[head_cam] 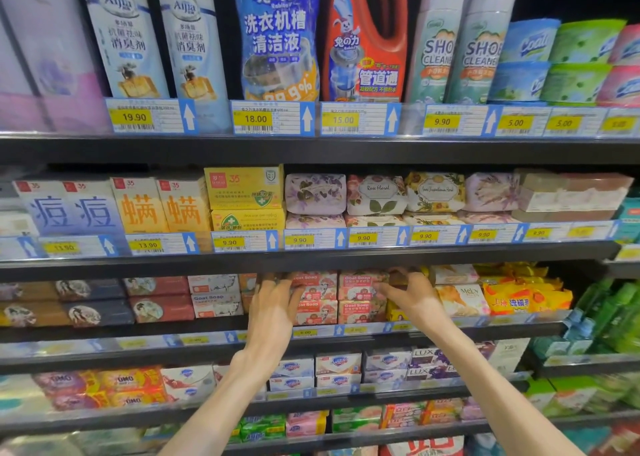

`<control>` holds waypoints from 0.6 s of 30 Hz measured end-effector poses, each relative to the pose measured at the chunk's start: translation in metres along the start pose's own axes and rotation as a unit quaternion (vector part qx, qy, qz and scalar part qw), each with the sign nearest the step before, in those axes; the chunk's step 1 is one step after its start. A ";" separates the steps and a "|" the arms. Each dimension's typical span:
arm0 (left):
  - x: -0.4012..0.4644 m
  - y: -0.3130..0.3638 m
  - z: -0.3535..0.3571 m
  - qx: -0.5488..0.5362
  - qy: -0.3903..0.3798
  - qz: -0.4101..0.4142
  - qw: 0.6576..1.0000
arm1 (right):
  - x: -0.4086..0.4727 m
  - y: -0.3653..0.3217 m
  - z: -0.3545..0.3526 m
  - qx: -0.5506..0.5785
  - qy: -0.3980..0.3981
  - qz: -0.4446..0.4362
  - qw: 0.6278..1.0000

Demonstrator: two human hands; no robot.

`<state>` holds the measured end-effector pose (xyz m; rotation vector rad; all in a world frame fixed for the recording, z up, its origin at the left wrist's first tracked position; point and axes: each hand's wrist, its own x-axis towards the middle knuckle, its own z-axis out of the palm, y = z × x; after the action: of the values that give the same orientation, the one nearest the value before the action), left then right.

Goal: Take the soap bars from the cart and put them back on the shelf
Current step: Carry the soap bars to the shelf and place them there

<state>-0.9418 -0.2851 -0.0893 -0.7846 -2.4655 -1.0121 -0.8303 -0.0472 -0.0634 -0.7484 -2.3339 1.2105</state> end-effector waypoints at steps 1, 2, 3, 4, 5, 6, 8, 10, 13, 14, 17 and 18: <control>0.000 0.000 0.000 0.001 0.002 0.002 1.000 | 0.000 -0.001 0.001 -0.003 0.005 -0.002 1.000; 0.000 0.000 0.000 0.002 0.004 0.002 1.000 | 0.001 -0.001 0.003 -0.002 0.008 -0.002 1.000; 0.000 0.000 0.000 0.002 0.003 0.003 1.000 | 0.003 0.001 0.004 -0.001 0.010 -0.002 1.000; 0.001 0.000 0.000 0.002 0.001 0.002 1.000 | 0.004 0.002 0.005 0.001 0.012 0.000 1.000; 0.000 0.000 0.000 0.002 -0.002 0.001 1.000 | 0.003 0.001 0.005 0.002 0.011 0.000 1.000; 0.000 0.000 0.000 0.003 -0.004 -0.002 1.000 | 0.004 0.002 0.006 0.003 0.010 0.003 1.000; 0.001 0.000 0.000 0.005 -0.008 -0.002 1.000 | 0.005 0.003 0.007 -0.001 0.011 0.011 1.000; 0.001 -0.002 0.001 0.005 -0.016 -0.003 1.000 | 0.004 0.002 0.008 -0.007 0.016 0.014 1.000; -0.001 -0.003 0.001 0.009 -0.019 -0.004 1.000 | 0.001 0.000 0.012 -0.014 0.026 0.017 0.999; -0.002 -0.003 0.000 0.011 -0.017 -0.002 1.000 | -0.002 -0.002 0.012 -0.020 0.031 0.009 0.999; -0.006 -0.003 -0.003 0.006 -0.006 0.014 1.000 | -0.016 -0.003 0.012 -0.036 0.045 -0.050 0.997; -0.007 -0.004 -0.005 0.008 -0.007 0.019 1.000 | -0.023 -0.002 0.011 -0.032 0.049 -0.065 0.996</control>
<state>-0.9381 -0.2935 -0.0910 -0.8338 -2.4576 -0.9765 -0.8194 -0.0692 -0.0696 -0.6506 -2.3104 1.0244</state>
